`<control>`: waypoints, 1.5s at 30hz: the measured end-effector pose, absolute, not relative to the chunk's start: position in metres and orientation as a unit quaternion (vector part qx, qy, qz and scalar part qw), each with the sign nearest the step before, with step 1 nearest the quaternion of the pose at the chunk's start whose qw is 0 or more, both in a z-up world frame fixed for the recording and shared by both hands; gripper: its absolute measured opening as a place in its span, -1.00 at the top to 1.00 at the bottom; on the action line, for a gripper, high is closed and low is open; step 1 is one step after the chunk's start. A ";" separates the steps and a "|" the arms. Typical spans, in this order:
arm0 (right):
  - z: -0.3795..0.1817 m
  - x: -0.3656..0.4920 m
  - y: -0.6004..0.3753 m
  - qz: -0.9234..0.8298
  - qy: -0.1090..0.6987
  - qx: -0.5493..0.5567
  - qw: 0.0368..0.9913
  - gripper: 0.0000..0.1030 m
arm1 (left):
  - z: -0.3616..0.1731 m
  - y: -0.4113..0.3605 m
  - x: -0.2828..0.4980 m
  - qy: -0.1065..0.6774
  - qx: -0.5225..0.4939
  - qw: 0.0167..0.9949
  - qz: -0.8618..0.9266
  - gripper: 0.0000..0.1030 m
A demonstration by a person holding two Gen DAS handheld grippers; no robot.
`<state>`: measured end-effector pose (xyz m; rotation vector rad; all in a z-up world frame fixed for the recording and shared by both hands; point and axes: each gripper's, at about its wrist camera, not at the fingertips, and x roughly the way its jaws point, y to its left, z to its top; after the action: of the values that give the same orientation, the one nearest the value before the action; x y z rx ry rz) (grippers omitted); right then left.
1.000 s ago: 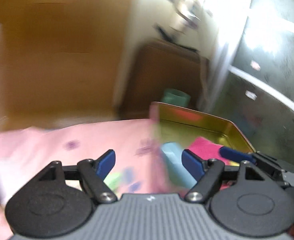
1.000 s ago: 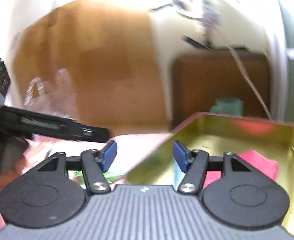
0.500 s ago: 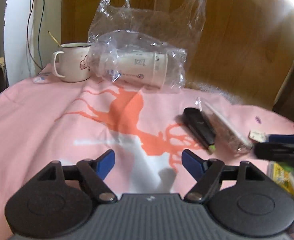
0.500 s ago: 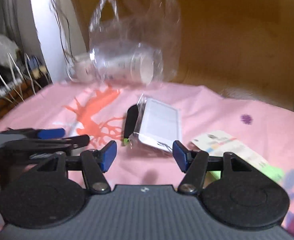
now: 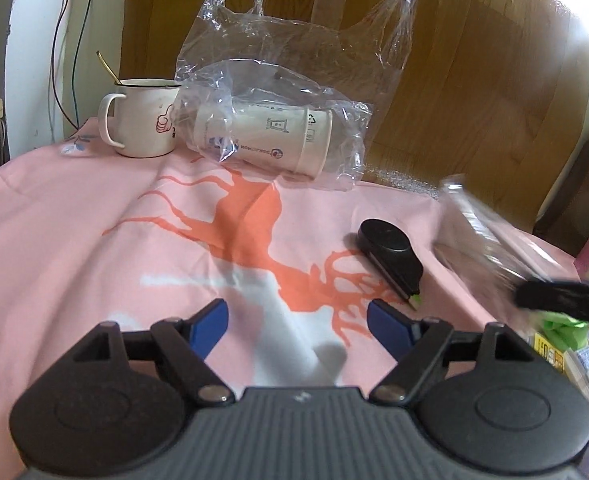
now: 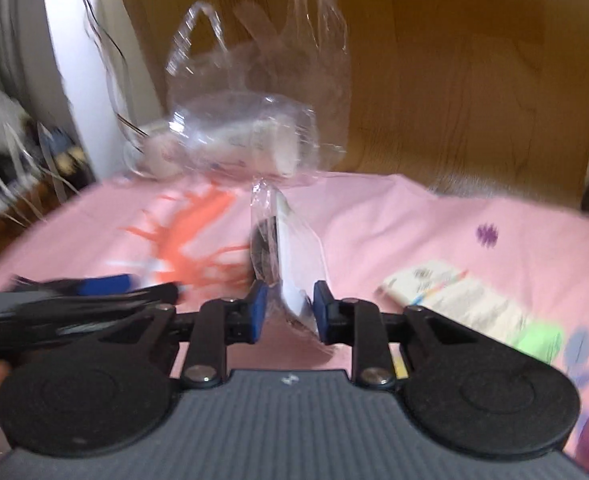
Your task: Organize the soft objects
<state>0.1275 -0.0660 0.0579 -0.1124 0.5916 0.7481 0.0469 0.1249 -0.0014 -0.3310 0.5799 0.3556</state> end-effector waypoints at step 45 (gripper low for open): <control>-0.009 -0.015 -0.178 0.332 0.243 -0.152 0.899 -0.77 | -0.001 0.069 0.047 0.335 0.001 0.914 0.227 -0.86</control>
<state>-0.0152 -0.1779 -0.0090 -0.3146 0.5037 0.6865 0.0473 0.0689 -0.0013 0.0027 0.6902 0.4678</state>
